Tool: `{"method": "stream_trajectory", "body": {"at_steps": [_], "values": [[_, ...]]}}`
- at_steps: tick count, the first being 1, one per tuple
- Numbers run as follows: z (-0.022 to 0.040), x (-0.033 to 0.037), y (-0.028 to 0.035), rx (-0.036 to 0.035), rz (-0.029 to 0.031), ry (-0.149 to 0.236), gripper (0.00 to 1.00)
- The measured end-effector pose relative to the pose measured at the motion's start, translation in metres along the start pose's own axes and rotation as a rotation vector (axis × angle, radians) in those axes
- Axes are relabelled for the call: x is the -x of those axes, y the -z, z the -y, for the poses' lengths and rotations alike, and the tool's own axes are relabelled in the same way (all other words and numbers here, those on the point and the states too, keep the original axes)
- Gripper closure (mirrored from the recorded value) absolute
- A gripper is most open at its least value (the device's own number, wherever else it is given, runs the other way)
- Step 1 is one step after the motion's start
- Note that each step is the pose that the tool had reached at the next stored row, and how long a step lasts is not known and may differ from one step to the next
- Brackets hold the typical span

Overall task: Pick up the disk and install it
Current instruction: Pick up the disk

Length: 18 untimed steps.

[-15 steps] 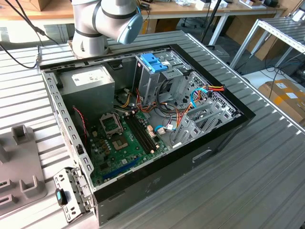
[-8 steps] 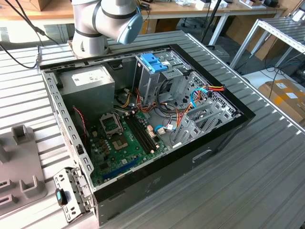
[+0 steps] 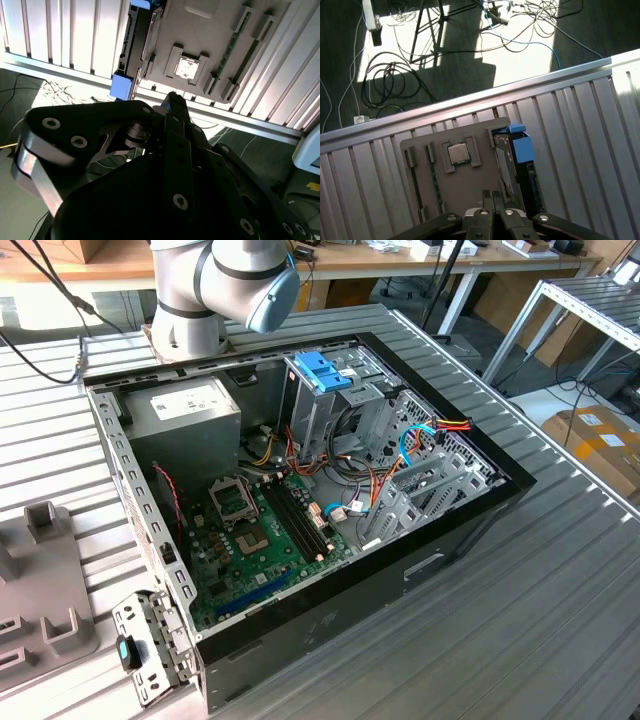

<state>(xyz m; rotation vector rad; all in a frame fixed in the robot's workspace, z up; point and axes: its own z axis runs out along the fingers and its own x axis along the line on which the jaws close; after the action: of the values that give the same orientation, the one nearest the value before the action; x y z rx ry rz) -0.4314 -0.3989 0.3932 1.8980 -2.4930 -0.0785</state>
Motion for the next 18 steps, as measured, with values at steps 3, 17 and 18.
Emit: {"method": "stream_trajectory", "body": {"at_steps": [3, 17, 18], "values": [[-0.0001, 0.0000, 0.0000, 0.0003, -0.0005, 0.011, 0.89], [0.0000, 0.0000, 0.0000, 0.0013, -0.0025, 0.055, 0.89], [0.0000, 0.0000, 0.0000, 0.0014, -0.0026, 0.057, 0.89]]}}
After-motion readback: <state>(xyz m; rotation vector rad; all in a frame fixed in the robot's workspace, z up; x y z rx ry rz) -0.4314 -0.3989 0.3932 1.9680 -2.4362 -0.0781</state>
